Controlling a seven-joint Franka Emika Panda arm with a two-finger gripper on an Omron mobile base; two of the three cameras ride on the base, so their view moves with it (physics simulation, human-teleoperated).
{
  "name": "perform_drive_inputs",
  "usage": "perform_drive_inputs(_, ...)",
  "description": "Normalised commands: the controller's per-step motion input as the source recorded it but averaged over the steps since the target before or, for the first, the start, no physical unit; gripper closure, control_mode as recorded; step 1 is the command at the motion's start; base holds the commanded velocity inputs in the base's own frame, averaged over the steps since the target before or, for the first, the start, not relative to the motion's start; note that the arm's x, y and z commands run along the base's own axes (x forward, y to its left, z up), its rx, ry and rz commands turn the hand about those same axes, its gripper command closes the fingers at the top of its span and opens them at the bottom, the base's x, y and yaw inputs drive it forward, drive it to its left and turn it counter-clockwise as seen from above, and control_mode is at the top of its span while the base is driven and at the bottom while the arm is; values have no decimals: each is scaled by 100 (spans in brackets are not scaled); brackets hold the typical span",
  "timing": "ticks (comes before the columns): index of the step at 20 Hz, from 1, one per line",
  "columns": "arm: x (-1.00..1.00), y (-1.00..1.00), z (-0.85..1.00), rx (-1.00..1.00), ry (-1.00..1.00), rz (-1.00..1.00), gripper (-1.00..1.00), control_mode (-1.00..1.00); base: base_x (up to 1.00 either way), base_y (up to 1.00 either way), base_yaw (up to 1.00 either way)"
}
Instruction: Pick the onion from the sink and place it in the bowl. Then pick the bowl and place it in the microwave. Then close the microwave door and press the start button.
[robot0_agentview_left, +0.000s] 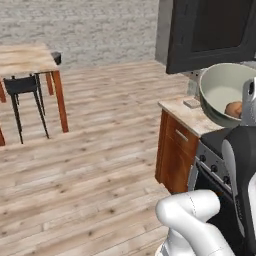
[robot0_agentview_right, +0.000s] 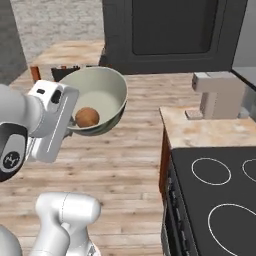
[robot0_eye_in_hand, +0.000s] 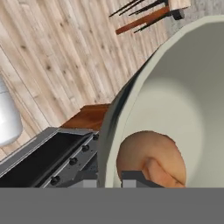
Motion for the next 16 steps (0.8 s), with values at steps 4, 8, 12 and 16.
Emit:
perform_drive_inputs(4,0,0,0,0,0,0,100,100,0,-4,-76)
perform_drive_inputs(8,0,0,0,0,0,0,100,100,5,0,-76)
perform_drive_inputs(12,0,0,0,0,0,0,100,100,4,0,-75)
perform_drive_inputs(16,0,0,0,0,0,0,100,100,16,4,-66)
